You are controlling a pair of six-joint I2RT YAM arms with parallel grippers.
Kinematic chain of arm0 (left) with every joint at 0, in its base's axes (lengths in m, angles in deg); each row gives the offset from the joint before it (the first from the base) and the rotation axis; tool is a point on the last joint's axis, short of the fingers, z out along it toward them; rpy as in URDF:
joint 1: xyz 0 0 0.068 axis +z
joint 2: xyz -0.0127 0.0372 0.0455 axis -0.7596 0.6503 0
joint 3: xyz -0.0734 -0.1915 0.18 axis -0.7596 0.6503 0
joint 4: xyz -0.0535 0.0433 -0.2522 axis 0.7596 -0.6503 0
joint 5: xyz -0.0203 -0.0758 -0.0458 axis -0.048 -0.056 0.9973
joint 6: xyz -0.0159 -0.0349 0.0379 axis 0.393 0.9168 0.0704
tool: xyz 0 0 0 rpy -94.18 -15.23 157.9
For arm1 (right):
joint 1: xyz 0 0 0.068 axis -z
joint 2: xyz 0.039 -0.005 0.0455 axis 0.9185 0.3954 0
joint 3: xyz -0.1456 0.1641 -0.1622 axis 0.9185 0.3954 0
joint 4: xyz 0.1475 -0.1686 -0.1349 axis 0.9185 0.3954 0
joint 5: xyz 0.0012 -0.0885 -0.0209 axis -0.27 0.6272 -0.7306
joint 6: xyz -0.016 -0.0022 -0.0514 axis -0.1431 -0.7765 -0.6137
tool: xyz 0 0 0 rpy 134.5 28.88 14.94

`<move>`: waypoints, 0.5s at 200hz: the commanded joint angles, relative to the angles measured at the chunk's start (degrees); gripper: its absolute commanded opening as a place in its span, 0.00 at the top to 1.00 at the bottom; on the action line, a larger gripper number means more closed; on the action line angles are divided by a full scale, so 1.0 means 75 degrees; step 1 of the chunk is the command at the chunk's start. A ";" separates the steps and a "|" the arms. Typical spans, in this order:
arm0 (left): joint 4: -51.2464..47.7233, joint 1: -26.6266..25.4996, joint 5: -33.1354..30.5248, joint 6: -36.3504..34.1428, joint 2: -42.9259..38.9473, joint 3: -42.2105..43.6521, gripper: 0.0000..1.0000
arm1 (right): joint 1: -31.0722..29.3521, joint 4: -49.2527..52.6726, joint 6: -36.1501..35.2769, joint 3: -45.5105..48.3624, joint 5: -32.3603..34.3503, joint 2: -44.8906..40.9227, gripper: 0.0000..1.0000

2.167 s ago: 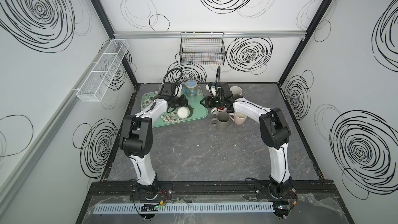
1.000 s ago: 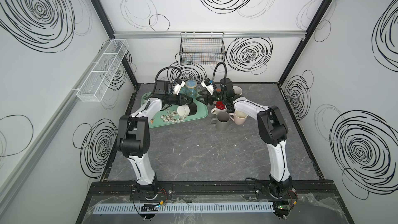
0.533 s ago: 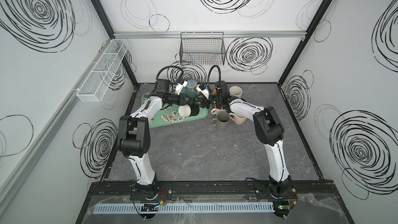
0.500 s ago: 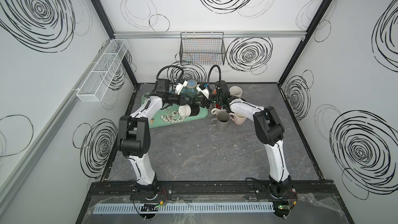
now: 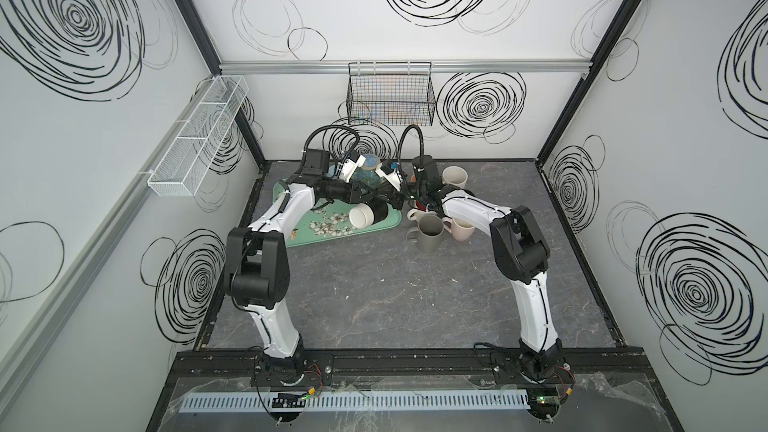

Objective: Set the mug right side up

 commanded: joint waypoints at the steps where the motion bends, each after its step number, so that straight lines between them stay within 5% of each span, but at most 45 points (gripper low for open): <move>1: 0.0403 -0.0234 -0.1031 -0.0405 -0.0884 0.0209 0.54 | -0.0161 0.0666 -0.0224 0.0003 0.0856 -0.0717 1.00; 29: 0.0760 -0.0474 -0.2112 -0.0741 -0.1312 0.0733 0.47 | -0.0283 0.1228 -0.0077 -0.0236 0.1299 -0.0843 1.00; 100: 0.1376 -0.0885 -0.2730 -0.0408 -0.1402 0.1551 0.41 | -0.0591 0.1176 0.0787 0.0021 0.1948 -0.1268 1.00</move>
